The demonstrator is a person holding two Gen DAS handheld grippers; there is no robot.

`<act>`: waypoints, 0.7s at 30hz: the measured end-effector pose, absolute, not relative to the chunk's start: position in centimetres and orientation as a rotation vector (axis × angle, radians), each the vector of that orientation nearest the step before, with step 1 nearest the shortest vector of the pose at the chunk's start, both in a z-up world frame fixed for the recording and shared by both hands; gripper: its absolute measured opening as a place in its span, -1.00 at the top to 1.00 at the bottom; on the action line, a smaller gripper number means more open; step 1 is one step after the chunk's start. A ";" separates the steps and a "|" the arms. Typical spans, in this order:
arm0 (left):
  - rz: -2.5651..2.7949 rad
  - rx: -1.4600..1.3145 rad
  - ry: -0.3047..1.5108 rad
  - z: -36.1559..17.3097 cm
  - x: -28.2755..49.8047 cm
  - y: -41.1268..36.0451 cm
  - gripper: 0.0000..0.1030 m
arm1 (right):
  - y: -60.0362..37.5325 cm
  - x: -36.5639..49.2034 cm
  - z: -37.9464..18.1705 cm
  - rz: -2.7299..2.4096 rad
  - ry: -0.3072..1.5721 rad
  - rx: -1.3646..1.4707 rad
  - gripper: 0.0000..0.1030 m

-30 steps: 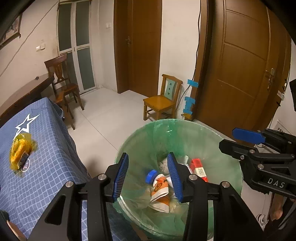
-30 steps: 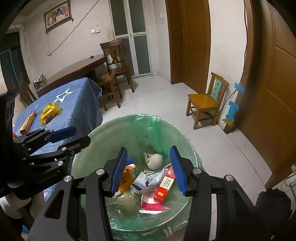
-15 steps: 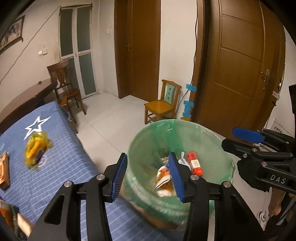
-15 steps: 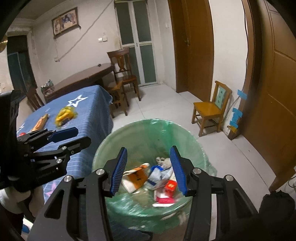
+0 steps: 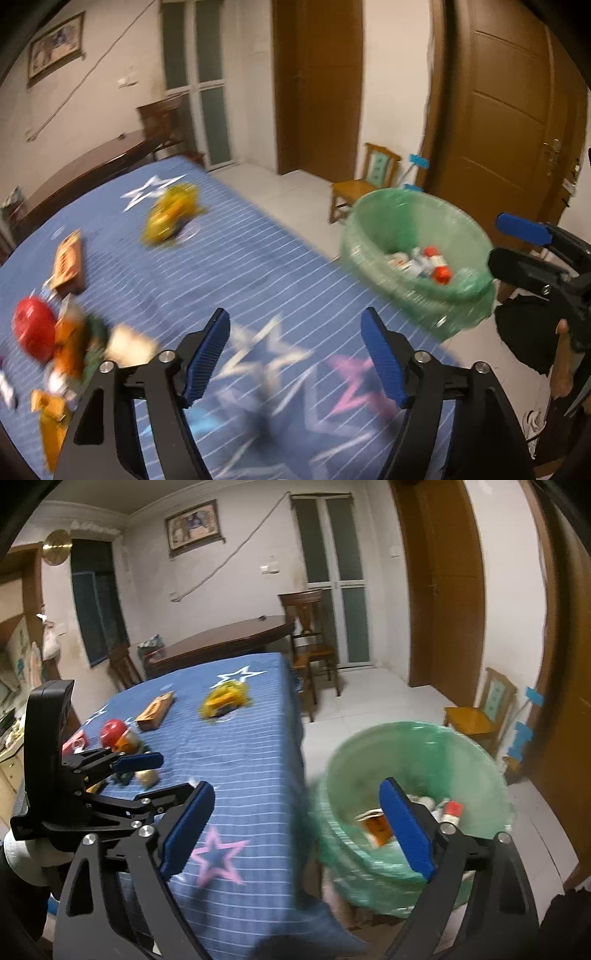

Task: Collect trash
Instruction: 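Move both tools back over the table toward the remaining trash, then grasp the gold cigarette pack with the left tool while the right tool grasps the beige sponge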

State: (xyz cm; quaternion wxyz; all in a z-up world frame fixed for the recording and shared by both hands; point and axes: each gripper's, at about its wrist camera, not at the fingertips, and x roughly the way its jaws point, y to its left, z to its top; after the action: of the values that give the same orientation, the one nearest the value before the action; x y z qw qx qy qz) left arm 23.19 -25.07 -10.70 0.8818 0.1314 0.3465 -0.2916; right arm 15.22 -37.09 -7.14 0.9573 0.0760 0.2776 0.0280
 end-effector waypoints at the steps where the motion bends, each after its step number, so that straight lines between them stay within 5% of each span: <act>1: -0.584 0.266 0.724 -10.7 23.2 -23.3 -0.51 | -36.4 15.4 -7.2 0.070 0.566 0.149 -0.78; 14: -0.307 0.175 0.748 -9.7 23.1 -3.7 -0.57 | -27.5 16.5 -7.8 0.226 0.607 0.095 -0.86; 21: -0.293 0.156 0.825 -11.6 23.8 0.2 -0.57 | -24.1 17.0 -8.4 0.283 0.635 0.066 -0.86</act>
State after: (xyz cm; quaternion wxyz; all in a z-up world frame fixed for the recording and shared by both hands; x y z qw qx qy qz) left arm 23.84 0.22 -11.65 0.9027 0.0752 0.3991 -0.1419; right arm 16.97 -24.13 -8.38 0.9398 0.0322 0.3109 0.1385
